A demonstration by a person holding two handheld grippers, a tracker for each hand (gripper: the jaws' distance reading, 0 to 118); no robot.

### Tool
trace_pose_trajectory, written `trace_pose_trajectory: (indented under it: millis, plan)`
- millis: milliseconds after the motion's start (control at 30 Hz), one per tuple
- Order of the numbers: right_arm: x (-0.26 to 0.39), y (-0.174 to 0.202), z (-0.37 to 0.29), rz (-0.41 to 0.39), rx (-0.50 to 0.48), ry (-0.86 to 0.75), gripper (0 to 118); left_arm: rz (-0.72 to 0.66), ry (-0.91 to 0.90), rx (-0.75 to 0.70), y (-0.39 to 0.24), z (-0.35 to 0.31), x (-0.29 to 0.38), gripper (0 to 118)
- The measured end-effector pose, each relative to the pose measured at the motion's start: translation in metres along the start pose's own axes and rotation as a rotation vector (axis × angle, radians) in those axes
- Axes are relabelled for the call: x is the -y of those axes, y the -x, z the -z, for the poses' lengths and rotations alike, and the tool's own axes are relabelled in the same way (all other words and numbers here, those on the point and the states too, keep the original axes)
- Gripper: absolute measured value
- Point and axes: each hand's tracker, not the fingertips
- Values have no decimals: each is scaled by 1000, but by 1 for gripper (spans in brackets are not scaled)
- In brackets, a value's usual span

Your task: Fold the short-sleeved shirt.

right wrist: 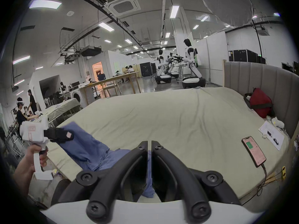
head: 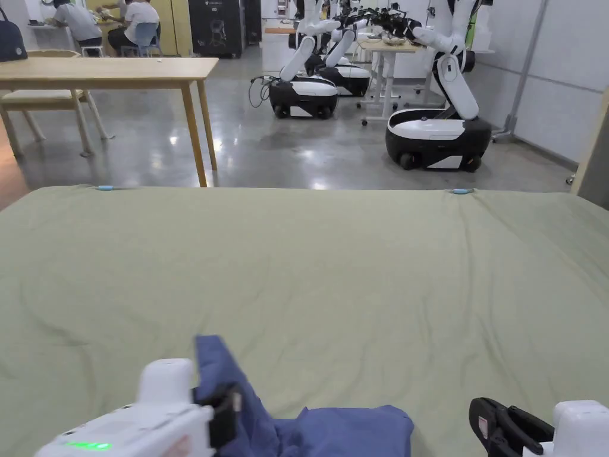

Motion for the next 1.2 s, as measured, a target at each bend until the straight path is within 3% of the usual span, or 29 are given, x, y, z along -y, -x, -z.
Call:
trace_pose_trajectory:
  millis: [100, 200, 333, 367, 400, 433, 533, 633, 733, 800, 833, 900, 967, 1033, 1133, 1200]
  plan:
    - [5, -9, -9, 11, 7, 1, 6, 291, 121, -39, -89, 48, 10, 10]
    - [11, -18, -18, -2, 36, 2, 6, 478, 224, -70, -154, 100, 40, 10]
    - [16, -33, -24, -5, 50, 15, 6, 549, 290, -121, -182, 144, 81, 11]
    - [17, -35, -25, -8, 56, 16, 6, 528, 290, -109, -175, 146, 84, 14]
    - [17, -38, -26, -18, 63, 18, 6, 488, 290, -88, -172, 141, 81, 25]
    - [17, -41, -27, -30, 64, 24, 6, 424, 251, -31, -166, 127, 72, 51]
    - [20, -48, -23, -36, 62, 32, 6, 119, 121, 160, -133, 85, 41, 88]
    - [26, -54, -15, 11, 48, 45, 6, -109, -19, 172, -98, 56, 22, 92]
    - [30, -53, -6, 31, 31, 71, 6, -205, 56, 198, -69, 58, 24, 92]
    - [33, -51, 1, 35, 5, 92, 6, -224, 199, 274, -67, 77, 35, 91]
    - [34, -49, 5, 38, -4, 101, 6, -212, 196, 303, -74, 83, 41, 74]
    - [35, -46, 11, 49, -18, 110, 6, -221, 255, 352, -96, 101, 58, 15]
    - [37, -42, 16, 58, -35, 123, 6, -258, 359, 443, -114, 120, 76, 12]
    - [38, -37, 18, 58, -55, 134, 6, -238, 382, 327, -123, 134, 94, 12]
    - [40, -28, 22, 42, -84, 157, 6, -339, 309, 409, -113, 128, 86, 12]
    - [41, -22, 29, 43, -117, 168, 6, -309, 217, 399, -101, 101, 72, 12]
